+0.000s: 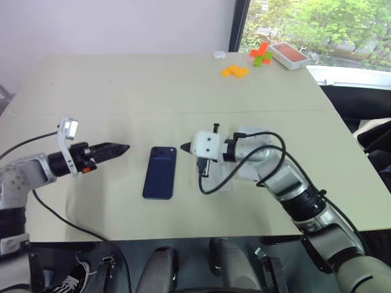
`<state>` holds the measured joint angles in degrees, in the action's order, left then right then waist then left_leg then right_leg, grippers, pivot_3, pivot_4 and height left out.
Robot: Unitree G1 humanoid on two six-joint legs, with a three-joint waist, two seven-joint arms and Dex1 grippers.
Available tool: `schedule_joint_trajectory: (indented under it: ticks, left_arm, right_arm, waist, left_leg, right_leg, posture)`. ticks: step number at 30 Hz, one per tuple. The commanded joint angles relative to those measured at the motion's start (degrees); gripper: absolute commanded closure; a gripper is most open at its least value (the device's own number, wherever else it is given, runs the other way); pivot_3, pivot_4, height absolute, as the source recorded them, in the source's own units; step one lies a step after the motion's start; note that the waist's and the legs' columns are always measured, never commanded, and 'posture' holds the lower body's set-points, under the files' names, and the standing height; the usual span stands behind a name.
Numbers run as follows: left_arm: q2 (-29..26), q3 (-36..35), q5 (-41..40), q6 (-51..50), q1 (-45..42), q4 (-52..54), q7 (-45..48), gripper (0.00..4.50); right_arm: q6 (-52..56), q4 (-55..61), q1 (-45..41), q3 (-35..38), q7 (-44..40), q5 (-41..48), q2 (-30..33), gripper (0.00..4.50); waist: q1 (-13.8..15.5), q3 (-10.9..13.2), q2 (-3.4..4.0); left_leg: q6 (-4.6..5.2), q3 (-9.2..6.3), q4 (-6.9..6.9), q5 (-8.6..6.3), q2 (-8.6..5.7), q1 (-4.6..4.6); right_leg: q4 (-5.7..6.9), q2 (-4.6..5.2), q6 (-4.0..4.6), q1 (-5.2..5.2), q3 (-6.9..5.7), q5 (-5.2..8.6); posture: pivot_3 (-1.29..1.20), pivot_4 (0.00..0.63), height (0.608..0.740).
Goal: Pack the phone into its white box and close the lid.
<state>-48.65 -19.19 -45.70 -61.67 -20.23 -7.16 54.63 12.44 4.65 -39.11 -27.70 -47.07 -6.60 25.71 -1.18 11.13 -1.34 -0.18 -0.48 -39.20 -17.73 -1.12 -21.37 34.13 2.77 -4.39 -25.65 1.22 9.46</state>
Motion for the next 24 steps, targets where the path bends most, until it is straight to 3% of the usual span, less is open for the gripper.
schedule_joint_trajectory:
  ticks: [1,7,16,24]
  left_arm:
    - [-0.2,1.1,1.3,-1.5,-1.0,-1.8,-1.8,0.00]
    - [3.9,2.7,-0.2,-8.2,-1.7,1.6,-6.7,0.00]
    - [4.3,3.9,-0.8,-15.7,-3.7,2.1,-9.7,0.00]
    - [6.1,5.0,-0.9,-18.3,-5.2,2.6,-12.0,0.00]
  right_arm:
    - [-5.3,-1.4,-1.4,-3.4,0.2,-6.3,0.4,4.45]
    - [-8.1,-6.7,-3.3,-6.6,0.5,-12.9,-1.5,4.45]
    - [-12.1,-10.9,-4.7,-8.0,-0.1,-19.2,-2.2,4.45]
    - [-6.9,-10.2,-6.1,-9.9,-9.0,-22.3,-3.1,4.45]
  waist:
    - [0.2,0.0,-0.04]
    - [0.1,0.0,-0.04]
    - [0.0,0.0,-0.05]
    - [0.1,0.0,-0.05]
  left_leg:
    - [-0.01,-0.02,0.00,0.01,-0.01,0.01]
    - [-0.06,-0.01,-0.01,0.03,-0.02,0.00]
    - [-0.11,-0.05,0.01,0.06,-0.01,0.02]
    - [-0.13,-0.06,0.01,0.07,-0.02,0.02]
  right_leg:
    - [0.00,0.00,0.01,0.01,-0.01,0.01]
    - [0.00,0.02,0.02,0.01,0.01,0.00]
    - [0.05,-0.01,0.03,0.00,-0.01,-0.01]
    - [0.06,0.00,0.03,0.00,-0.01,-0.01]
  posture:
    - [0.00,0.150,0.740]
    - [0.00,0.150,0.740]
    - [0.00,0.150,0.740]
    - [0.00,0.150,0.740]
